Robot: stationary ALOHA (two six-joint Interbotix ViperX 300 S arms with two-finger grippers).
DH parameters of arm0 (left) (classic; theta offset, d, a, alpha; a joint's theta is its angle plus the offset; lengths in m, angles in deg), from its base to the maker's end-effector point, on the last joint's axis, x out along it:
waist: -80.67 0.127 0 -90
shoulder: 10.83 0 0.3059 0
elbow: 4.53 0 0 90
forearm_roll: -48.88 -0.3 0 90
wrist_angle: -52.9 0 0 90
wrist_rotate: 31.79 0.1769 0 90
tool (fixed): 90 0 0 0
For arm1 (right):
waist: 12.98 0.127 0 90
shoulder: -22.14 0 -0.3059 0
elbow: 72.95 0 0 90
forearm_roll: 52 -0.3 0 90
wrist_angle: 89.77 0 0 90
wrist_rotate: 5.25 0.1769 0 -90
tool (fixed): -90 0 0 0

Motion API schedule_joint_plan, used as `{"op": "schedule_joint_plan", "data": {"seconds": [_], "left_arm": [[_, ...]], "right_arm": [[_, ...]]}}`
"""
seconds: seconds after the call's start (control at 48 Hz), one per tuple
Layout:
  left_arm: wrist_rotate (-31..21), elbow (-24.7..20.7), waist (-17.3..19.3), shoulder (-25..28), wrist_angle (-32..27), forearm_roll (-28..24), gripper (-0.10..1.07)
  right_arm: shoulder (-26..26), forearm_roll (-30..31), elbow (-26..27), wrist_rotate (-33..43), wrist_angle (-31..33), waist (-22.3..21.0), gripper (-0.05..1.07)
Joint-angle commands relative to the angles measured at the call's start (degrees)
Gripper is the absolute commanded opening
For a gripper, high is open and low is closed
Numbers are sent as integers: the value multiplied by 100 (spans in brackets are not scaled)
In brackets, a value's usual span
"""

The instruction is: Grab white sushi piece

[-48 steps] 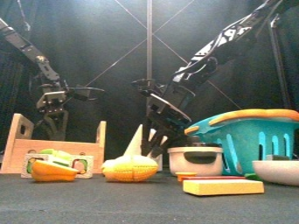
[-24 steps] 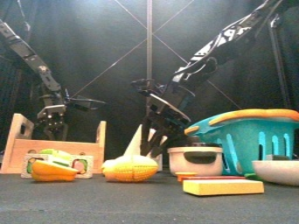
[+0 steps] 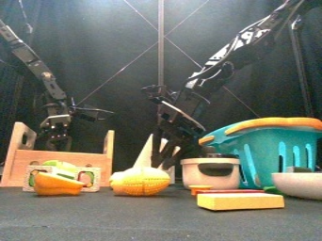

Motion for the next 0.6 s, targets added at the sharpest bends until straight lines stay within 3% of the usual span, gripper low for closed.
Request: {"op": "schedule_joint_plan", "data": {"seconds": [0.0, 0.583], "left_arm": [[9, -141, -18, -149, 18, -9, 61], [18, -79, -26, -308, 0, -9, 61]], "right_arm": [[105, 0, 88, 9, -18, 0, 87], [114, 18, 79, 9, -18, 9, 87]]}}
